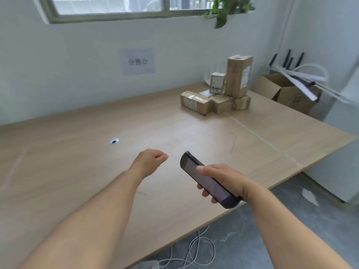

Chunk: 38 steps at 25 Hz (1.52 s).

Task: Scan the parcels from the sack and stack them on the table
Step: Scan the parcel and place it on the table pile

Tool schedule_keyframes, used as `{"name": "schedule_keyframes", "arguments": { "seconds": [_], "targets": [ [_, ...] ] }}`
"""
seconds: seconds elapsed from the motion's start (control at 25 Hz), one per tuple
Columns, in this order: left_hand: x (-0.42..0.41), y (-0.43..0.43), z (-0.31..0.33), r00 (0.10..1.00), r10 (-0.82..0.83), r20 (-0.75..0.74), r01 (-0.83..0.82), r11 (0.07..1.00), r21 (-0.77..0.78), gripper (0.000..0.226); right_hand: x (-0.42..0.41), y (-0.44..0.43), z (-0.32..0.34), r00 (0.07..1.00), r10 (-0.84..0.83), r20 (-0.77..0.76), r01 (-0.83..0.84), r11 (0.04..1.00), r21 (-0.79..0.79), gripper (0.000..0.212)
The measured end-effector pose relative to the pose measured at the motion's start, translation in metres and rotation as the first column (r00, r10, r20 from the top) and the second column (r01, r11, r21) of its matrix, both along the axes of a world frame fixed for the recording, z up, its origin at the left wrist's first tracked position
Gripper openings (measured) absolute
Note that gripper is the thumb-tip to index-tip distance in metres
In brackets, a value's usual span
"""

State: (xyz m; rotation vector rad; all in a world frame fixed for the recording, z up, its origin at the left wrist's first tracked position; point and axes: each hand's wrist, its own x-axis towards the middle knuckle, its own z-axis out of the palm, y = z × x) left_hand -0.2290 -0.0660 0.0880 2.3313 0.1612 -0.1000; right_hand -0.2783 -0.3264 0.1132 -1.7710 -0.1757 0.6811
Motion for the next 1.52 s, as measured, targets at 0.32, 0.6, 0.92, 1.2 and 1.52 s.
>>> {"name": "schedule_keyframes", "arguments": {
  "seconds": [0.32,0.6,0.92,1.2,1.52],
  "targets": [
    [0.112,-0.11,-0.011,0.969,-0.247,0.033,0.247,0.969,-0.016,0.025,0.065,-0.081,-0.002,0.981,-0.196,0.001,0.196,0.981,0.01,0.065],
    [0.195,-0.265,-0.017,0.944,-0.329,0.027,0.329,0.944,-0.001,0.03,0.132,-0.217,-0.004,0.973,-0.232,-0.008,0.232,0.973,0.003,0.061],
    [0.278,-0.378,0.007,0.952,-0.305,0.032,0.303,0.952,0.048,0.04,0.208,-0.339,0.01,0.973,-0.232,0.011,0.232,0.973,-0.002,0.071],
    [0.38,-0.391,0.048,0.945,-0.29,0.151,0.245,0.934,0.258,0.052,0.297,-0.365,0.013,0.983,-0.182,0.031,0.181,0.983,0.038,0.073],
    [0.544,-0.388,0.121,0.925,-0.232,0.3,0.078,0.89,0.449,0.066,0.438,-0.368,0.021,0.993,-0.111,0.033,0.112,0.994,-0.012,0.075]
  ]
}}
